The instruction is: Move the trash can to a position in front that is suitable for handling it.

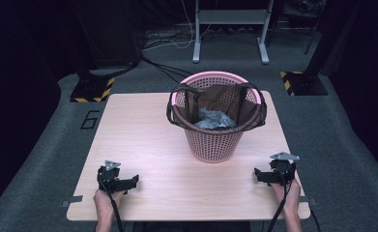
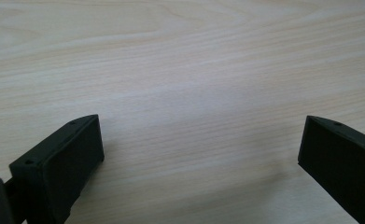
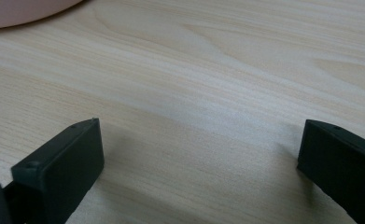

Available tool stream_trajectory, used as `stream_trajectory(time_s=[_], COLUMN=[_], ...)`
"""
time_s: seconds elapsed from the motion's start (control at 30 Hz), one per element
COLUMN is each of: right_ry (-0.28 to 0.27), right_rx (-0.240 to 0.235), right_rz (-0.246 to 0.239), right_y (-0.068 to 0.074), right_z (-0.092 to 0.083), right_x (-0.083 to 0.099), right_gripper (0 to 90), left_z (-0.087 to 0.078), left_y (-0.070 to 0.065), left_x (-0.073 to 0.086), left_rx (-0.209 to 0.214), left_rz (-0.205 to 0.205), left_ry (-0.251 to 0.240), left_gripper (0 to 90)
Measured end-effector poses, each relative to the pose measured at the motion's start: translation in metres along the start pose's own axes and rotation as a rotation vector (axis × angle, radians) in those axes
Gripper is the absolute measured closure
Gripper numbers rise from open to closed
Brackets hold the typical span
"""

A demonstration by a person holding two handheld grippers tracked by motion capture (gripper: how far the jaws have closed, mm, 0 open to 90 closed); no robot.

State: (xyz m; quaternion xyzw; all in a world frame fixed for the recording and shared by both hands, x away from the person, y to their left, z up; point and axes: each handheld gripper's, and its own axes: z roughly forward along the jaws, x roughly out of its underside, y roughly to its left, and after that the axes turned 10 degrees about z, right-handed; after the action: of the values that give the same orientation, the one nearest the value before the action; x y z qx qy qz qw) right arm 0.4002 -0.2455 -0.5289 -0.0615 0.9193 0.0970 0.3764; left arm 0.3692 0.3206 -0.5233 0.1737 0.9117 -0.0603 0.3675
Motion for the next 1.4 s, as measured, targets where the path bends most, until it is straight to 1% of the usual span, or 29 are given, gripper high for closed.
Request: stream_trajectory(time_s=[0.1,0.13,0.37,0.4,0.43,0.47,0.57,0.63,0.7,0.77,0.9,0.93,1.0,1.03,1.1,1.2,1.4], right_ry=[-0.001,-0.001,-0.002,-0.002,-0.004,-0.004,-0.004,-0.004,-0.004,-0.004,-0.004,-0.003,-0.004,-0.004,-0.005,-0.005,-0.006], right_rx=[0.002,0.002,0.005,0.005,0.006,0.006,0.006,0.006,0.006,0.006,0.008,0.010,0.010,0.010,0.012,0.012,0.012], right_rz=[0.002,0.002,0.005,0.005,0.003,0.003,0.003,0.003,0.004,0.004,0.006,0.009,0.010,0.010,0.012,0.011,0.012], right_y=[0.000,0.000,0.000,0.000,0.000,0.000,0.000,0.000,0.000,0.000,0.000,-0.001,-0.001,-0.001,-0.001,-0.001,-0.001], right_z=[0.000,0.000,0.000,0.000,0.000,0.000,0.000,0.000,0.000,0.000,0.000,0.000,0.000,0.000,0.000,0.000,0.000], right_x=[0.000,0.000,0.000,0.000,0.000,0.000,0.000,0.000,0.000,0.000,0.000,-0.001,0.000,0.000,0.000,0.000,0.000], right_gripper=[0.0,0.0,0.0,0.0,0.0,0.0,0.0,0.0,0.0,0.0,0.0,0.0,0.0,0.0,0.0,0.0,0.0], left_z=[-0.002,-0.003,-0.012,-0.013,-0.014,-0.014,-0.014,-0.014,-0.013,-0.013,-0.016,-0.016,-0.018,-0.019,-0.020,-0.025,-0.034], left_y=[-0.004,-0.005,-0.015,-0.016,-0.019,-0.019,-0.024,-0.028,-0.032,-0.036,-0.043,-0.045,-0.047,-0.048,-0.050,-0.053,-0.056], left_x=[-0.006,-0.009,-0.035,-0.038,-0.045,-0.045,-0.053,-0.059,-0.065,-0.071,-0.085,-0.088,-0.094,-0.097,-0.103,-0.113,-0.135], left_rx=[0.017,0.025,0.072,0.076,0.094,0.094,0.120,0.135,0.138,0.146,0.151,0.161,0.169,0.169,0.168,0.171,0.176], left_rz=[0.008,0.001,0.041,0.050,0.065,0.065,0.080,0.090,0.110,0.102,0.121,0.120,0.116,0.125,0.127,0.134,0.151], left_ry=[0.003,-0.002,-0.034,-0.034,-0.045,-0.045,-0.058,-0.056,-0.048,-0.056,-0.064,-0.068,-0.077,-0.075,-0.073,-0.084,-0.090], left_gripper=[0.0,0.0,0.2,0.3,0.3,0.5,1.4,1.5,1.5,1.5,1.6,1.7,1.8,1.8,2.3,2.6,2.8])
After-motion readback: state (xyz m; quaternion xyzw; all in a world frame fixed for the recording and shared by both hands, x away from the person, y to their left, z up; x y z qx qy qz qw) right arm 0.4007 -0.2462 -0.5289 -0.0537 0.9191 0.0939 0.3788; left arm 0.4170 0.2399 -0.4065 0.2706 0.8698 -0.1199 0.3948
